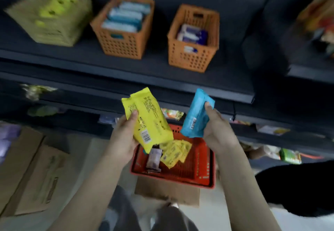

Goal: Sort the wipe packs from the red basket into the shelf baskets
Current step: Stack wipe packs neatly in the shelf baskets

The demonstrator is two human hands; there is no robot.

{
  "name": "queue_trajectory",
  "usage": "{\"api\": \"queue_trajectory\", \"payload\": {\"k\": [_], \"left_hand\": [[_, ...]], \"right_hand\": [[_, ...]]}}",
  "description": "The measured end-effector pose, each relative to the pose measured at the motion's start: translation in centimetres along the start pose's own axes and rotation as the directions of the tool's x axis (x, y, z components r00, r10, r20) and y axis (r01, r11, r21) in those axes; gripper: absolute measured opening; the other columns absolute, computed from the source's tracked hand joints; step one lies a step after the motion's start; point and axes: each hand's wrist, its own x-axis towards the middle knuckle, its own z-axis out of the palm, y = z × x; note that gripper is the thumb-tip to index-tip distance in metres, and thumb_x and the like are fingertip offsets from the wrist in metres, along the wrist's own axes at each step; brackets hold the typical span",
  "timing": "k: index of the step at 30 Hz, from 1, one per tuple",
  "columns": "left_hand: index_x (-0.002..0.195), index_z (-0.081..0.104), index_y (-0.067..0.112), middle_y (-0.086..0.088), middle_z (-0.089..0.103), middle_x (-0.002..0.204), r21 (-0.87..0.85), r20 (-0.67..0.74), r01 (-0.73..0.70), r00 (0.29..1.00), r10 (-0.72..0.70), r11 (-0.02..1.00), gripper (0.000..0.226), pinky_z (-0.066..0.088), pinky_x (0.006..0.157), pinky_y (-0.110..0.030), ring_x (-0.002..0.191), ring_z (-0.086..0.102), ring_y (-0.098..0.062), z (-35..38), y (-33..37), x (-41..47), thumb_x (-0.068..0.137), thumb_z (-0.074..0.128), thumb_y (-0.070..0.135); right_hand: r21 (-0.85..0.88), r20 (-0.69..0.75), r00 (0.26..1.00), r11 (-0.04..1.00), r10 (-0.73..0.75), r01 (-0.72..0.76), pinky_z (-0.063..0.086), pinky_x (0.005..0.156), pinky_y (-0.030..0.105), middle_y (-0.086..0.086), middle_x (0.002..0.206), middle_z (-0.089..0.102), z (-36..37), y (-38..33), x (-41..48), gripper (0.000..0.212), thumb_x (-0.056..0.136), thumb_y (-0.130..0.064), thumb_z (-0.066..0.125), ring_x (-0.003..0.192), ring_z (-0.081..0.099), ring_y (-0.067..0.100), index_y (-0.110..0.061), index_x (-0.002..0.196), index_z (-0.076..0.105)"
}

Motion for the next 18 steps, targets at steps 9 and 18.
{"api": "queue_trajectory", "payload": {"k": [9, 18], "left_hand": [[0.109, 0.062, 0.028, 0.002, 0.077, 0.095, -0.020, -0.099, -0.144, 0.985, 0.141, 0.989, 0.030, 0.059, 0.057, -0.040, 0.080, 0.075, -0.021, -9.2, 13.8, 0.9, 0.094, 0.053, 0.052], [0.102, 0.067, 0.030, 0.007, 0.077, 0.092, 0.028, -0.006, -0.205, 0.979, 0.205, 0.978, 0.021, 0.058, 0.057, -0.031, 0.080, 0.074, -0.014, -20.1, 23.5, 4.5, 0.085, 0.072, 0.039]], "right_hand": [[-0.180, 0.233, 0.970, 0.976, -0.075, 0.119, 0.057, 0.054, 0.034, -0.002, 0.093, 0.070, 17.7, -0.3, -3.4, 0.069, 0.050, -0.048, 0.084, 0.080, 0.070, 0.013, -0.019, 0.109, 0.062], [0.360, 0.273, 0.958, 0.933, -0.082, -0.023, 0.049, 0.069, 0.029, 0.003, 0.087, 0.056, 32.5, 3.2, -2.1, 0.048, 0.072, -0.047, 0.077, 0.067, 0.057, 0.015, -0.018, 0.105, 0.059]]}}
